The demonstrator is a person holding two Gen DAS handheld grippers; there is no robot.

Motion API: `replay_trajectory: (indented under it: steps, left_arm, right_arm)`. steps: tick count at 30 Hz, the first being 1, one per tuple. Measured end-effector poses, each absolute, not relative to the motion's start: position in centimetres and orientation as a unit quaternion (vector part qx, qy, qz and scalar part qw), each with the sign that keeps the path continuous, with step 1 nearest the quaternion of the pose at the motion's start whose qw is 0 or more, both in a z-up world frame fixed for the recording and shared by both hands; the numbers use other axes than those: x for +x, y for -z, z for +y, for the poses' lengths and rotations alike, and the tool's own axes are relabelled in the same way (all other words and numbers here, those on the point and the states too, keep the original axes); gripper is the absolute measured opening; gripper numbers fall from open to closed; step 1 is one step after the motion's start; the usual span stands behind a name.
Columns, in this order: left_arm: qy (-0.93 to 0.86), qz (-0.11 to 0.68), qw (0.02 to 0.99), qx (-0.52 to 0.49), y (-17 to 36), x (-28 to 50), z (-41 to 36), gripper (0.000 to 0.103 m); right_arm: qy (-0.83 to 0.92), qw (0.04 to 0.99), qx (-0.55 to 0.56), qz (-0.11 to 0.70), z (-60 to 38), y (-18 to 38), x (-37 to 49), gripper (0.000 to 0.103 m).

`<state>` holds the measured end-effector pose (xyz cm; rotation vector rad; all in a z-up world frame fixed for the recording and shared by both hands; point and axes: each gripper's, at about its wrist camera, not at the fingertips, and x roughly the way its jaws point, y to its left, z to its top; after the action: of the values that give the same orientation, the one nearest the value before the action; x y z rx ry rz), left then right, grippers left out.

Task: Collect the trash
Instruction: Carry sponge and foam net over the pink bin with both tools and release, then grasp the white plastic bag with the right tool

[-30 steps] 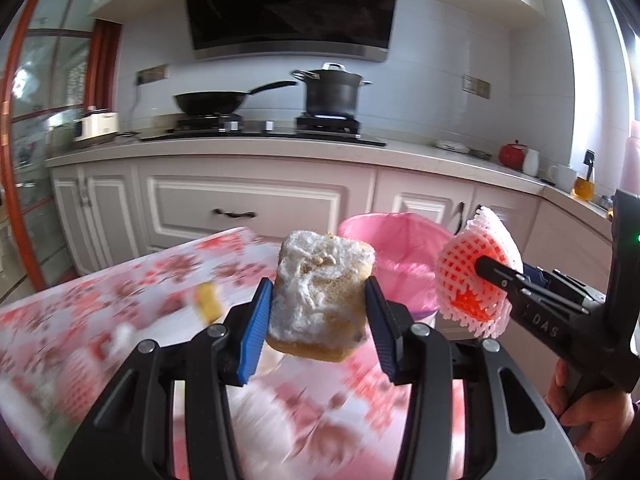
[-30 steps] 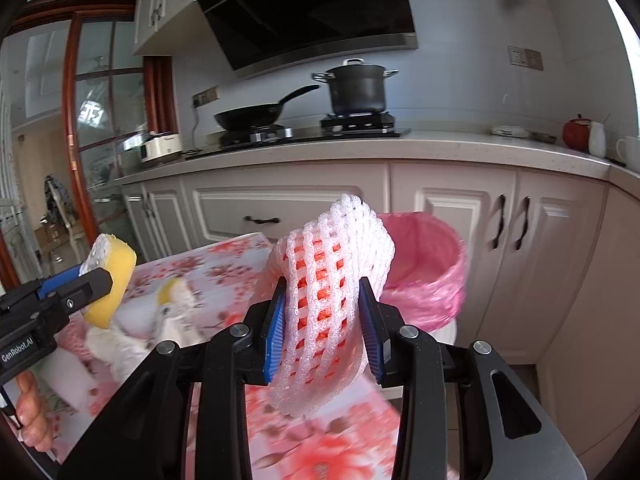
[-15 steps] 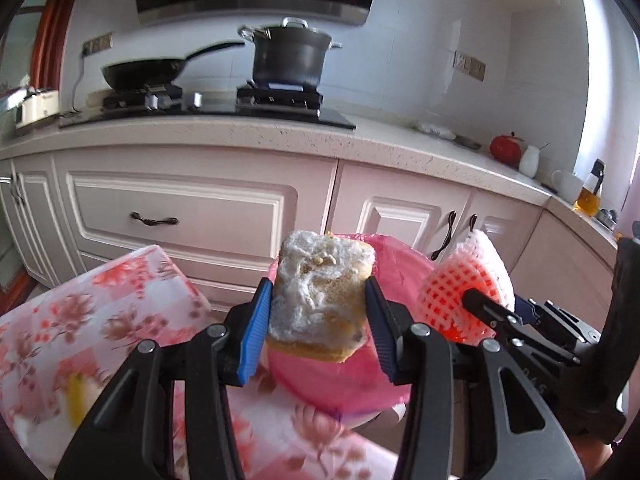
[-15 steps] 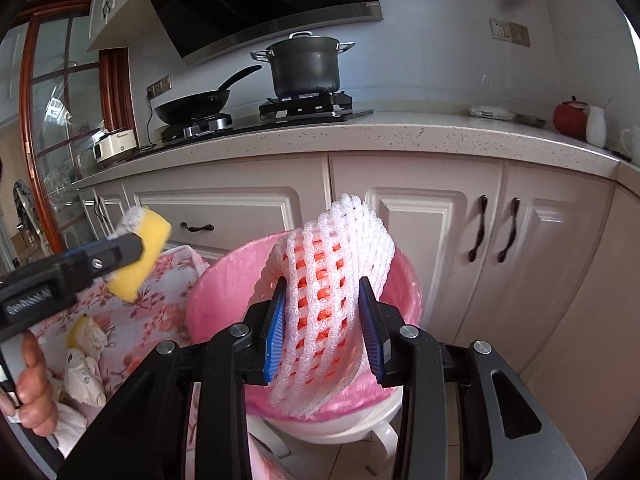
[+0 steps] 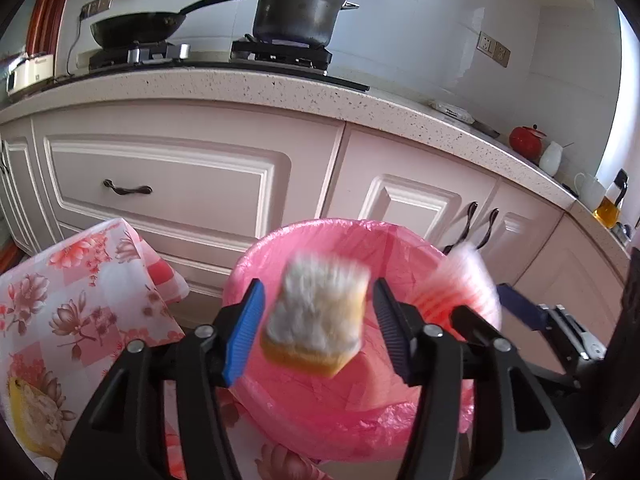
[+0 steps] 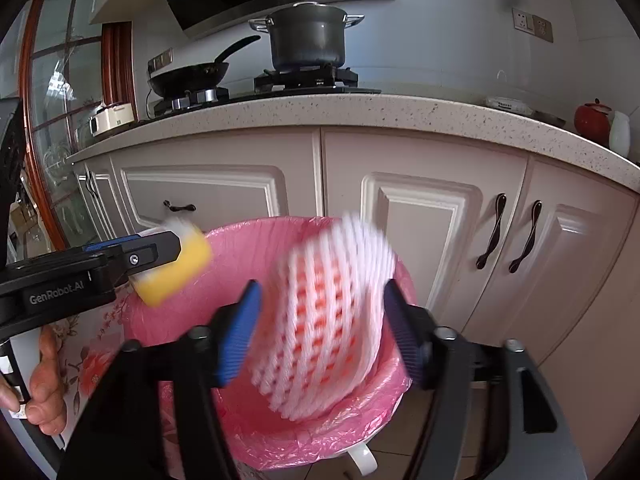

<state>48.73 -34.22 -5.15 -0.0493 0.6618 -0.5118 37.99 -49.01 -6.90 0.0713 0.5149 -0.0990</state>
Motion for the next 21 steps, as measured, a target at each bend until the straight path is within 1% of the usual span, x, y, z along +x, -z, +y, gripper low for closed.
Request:
replay_trajectory:
  steps: [6, 8, 10, 11, 12, 13, 14, 16, 18, 19, 21]
  left_arm:
    - [0.240, 0.306, 0.921, -0.025, 3.8, 47.6, -32.9, 0.059]
    - [0.235, 0.293, 0.927, -0.023, 3.0, 46.4, -32.0, 0.064]
    - [0.226, 0.278, 0.933, -0.022, 2.2, 44.9, -30.9, 0.072]
    - [0.222, 0.270, 0.937, -0.022, 1.8, 44.1, -30.3, 0.073]
    - [0.216, 0.263, 0.940, -0.022, 1.4, 43.2, -29.5, 0.075]
    - [0.206, 0.257, 0.944, -0.028, 1.1, 42.1, -28.3, 0.080]
    - [0.196, 0.251, 0.947, -0.034, 0.9, 40.8, -27.1, 0.083]
    - [0.174, 0.237, 0.955, -0.045, 0.4, 38.3, -24.7, 0.095]
    - [0.162, 0.224, 0.959, -0.053, 0.1, 35.2, -21.9, 0.098]
    - [0.159, 0.223, 0.960, -0.055, 0.0, 33.9, -20.7, 0.098]
    - [0.151, 0.222, 0.962, -0.055, 0.1, 31.7, -18.6, 0.098]
  right_arm:
    - [0.053, 0.970, 0.045, 0.234, -49.7, 5.6, 35.6, 0.066]
    - [0.052, 0.972, 0.047, 0.225, -49.6, 4.8, 34.3, 0.066]
    - [0.048, 0.973, 0.048, 0.219, -49.2, 4.0, 32.9, 0.066]
    - [0.045, 0.974, 0.047, 0.215, -48.8, 3.4, 32.0, 0.066]
    - [0.042, 0.975, 0.047, 0.211, -48.5, 3.1, 31.3, 0.069]
    - [0.039, 0.977, 0.048, 0.206, -47.9, 2.7, 30.4, 0.072]
    - [0.034, 0.977, 0.050, 0.202, -47.3, 2.3, 29.4, 0.073]
    - [0.022, 0.980, 0.051, 0.194, -45.8, 1.8, 27.5, 0.077]
    - [0.011, 0.981, 0.051, 0.187, -44.2, 1.6, 25.8, 0.083]
    - [0.004, 0.981, 0.054, 0.186, -43.0, 1.6, 24.8, 0.085]
    - [-0.012, 0.981, 0.056, 0.187, -41.2, 1.9, 23.5, 0.085]
